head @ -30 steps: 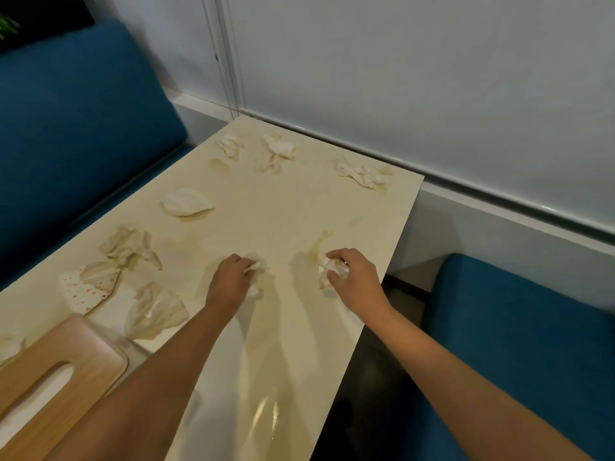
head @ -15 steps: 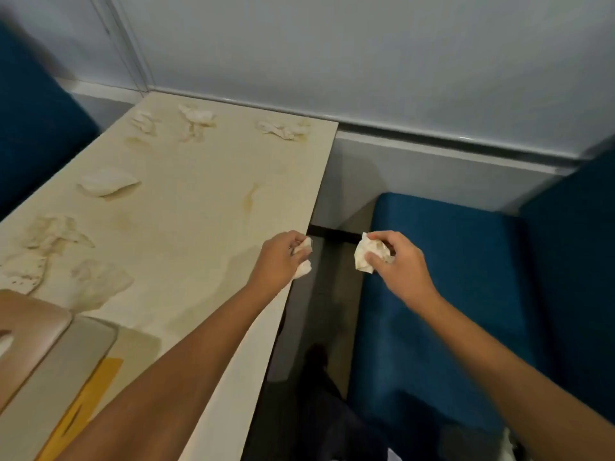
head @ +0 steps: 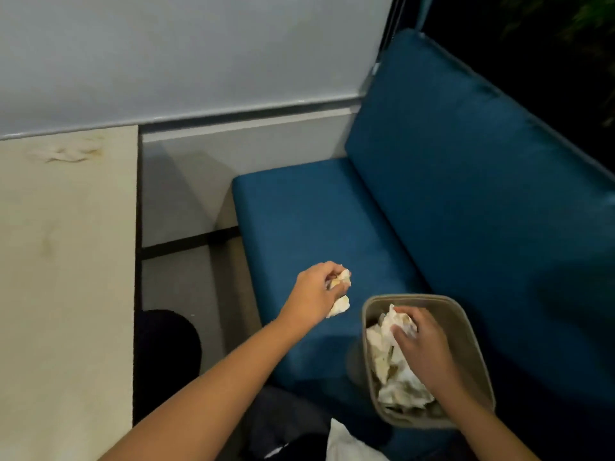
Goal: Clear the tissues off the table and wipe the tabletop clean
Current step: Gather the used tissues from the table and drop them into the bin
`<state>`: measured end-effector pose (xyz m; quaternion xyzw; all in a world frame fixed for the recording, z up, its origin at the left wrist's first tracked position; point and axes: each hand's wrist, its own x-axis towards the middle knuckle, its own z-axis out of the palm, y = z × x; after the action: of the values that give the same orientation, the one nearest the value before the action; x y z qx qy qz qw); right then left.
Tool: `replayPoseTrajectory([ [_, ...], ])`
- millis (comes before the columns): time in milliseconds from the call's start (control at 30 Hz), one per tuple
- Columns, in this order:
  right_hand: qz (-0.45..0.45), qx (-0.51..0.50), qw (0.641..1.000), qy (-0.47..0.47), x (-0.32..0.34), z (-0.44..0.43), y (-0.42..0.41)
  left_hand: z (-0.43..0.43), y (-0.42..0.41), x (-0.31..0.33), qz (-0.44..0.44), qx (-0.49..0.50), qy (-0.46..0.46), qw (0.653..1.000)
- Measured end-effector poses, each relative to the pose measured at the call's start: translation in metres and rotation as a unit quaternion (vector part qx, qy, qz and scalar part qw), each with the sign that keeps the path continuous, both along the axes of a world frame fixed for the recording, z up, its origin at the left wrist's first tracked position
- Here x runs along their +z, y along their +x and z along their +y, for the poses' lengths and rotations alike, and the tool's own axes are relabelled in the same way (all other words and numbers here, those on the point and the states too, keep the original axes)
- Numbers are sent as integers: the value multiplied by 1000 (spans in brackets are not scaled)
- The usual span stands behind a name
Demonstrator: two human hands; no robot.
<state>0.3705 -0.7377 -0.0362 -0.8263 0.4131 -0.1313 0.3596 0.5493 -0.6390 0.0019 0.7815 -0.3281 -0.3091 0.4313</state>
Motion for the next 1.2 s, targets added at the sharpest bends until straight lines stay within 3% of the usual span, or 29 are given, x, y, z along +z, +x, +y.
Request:
replayPoseTrajectory([
  [267, 181, -114, 974, 68, -49, -15, -70, -45, -68, -23, -4, -143, 41, 989],
  [500, 68, -170, 981, 67, -21, -27, -62, -44, -76, -38, 54, -191, 106, 974],
  [767, 22, -95, 995, 17, -2, -25, 4, -15, -31, -31, 32, -96, 61, 993],
  [1200, -61, 161, 985, -1, 27, 48, 170, 104, 83, 9, -54, 154, 16, 986],
])
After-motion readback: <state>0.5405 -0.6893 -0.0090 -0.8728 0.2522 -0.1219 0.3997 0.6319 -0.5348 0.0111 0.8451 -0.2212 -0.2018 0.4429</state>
